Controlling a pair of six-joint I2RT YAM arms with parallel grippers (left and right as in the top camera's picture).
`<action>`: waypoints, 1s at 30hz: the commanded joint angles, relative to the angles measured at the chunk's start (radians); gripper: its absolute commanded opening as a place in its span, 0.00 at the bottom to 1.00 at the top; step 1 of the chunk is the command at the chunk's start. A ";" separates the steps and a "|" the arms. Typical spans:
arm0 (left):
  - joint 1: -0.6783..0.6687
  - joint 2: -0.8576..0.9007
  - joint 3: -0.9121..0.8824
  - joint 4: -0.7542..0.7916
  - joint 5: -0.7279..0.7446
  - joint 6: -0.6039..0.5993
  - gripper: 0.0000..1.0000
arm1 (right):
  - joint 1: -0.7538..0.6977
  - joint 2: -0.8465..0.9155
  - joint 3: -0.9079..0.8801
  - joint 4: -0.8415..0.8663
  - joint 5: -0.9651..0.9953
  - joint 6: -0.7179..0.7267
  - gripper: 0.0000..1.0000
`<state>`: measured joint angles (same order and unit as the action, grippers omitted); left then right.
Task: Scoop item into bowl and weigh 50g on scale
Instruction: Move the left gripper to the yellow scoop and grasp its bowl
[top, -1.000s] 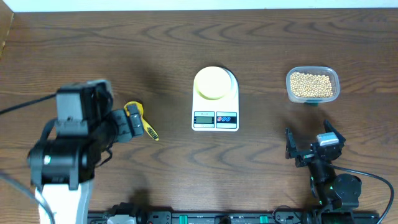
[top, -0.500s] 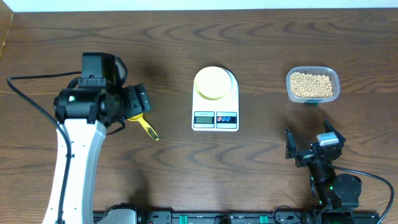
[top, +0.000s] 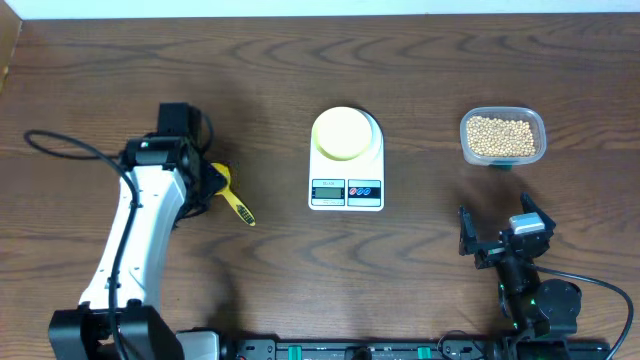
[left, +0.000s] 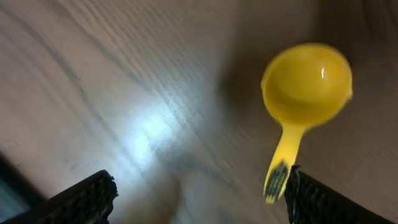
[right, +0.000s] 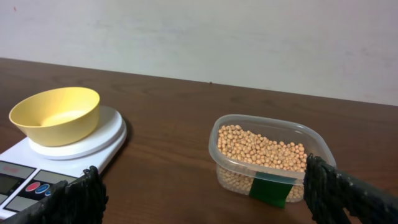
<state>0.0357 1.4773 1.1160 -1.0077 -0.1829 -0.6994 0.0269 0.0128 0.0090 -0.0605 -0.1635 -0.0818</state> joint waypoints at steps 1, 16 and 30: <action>0.068 -0.002 -0.063 0.096 0.095 0.071 0.89 | 0.006 -0.003 -0.003 -0.002 0.000 -0.009 0.99; 0.122 0.064 -0.270 0.516 0.198 0.146 0.73 | 0.006 -0.003 -0.003 -0.002 0.000 -0.009 0.99; 0.122 0.247 -0.270 0.678 0.199 0.124 0.09 | 0.006 -0.003 -0.003 -0.002 0.000 -0.009 0.99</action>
<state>0.1555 1.6974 0.8566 -0.3317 0.0174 -0.5606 0.0273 0.0128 0.0090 -0.0605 -0.1635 -0.0818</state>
